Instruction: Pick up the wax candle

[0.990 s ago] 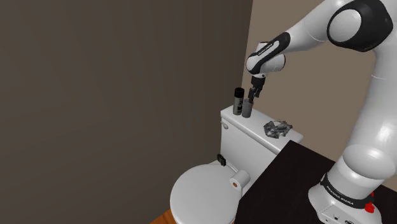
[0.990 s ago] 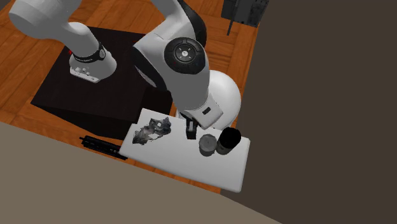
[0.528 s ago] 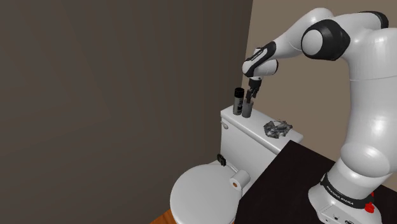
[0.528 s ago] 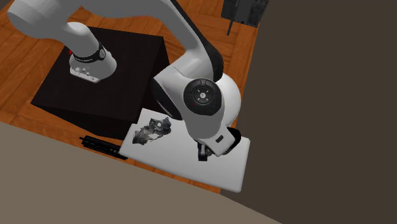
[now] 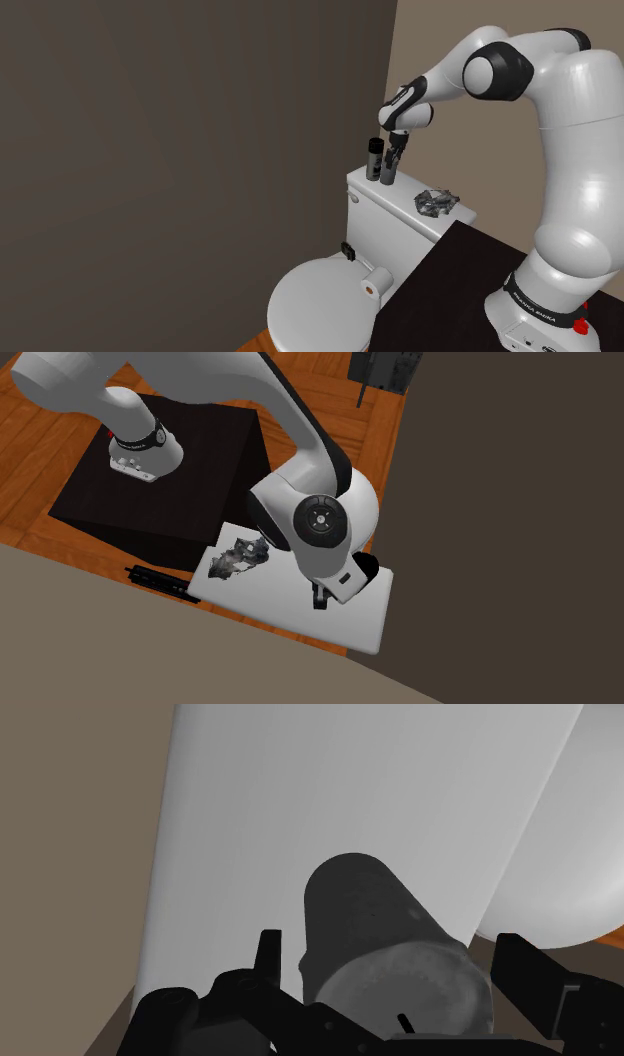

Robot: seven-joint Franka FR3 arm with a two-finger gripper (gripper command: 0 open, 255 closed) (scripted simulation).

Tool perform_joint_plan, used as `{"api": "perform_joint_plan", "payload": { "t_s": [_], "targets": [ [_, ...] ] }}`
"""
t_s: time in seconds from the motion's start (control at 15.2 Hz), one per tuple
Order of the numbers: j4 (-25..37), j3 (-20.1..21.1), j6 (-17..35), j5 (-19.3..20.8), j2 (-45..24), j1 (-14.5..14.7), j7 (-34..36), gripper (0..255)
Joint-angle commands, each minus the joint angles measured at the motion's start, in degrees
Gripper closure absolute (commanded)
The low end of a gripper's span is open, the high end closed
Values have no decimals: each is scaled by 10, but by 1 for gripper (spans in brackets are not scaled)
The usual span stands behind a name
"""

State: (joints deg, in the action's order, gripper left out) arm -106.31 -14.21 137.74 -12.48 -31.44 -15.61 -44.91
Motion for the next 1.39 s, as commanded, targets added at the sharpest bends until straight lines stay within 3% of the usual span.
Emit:
{"api": "perform_joint_plan", "payload": {
  "t_s": [0.0, 0.59, 1.32],
  "targets": [
    [2, 1, 2, -1, -3, 0, 0, 255],
    [1, 1, 2, -1, -2, 0, 0, 255],
    [8, -13, -59, 20, 53, 9, 14, 255]
  ]
}}
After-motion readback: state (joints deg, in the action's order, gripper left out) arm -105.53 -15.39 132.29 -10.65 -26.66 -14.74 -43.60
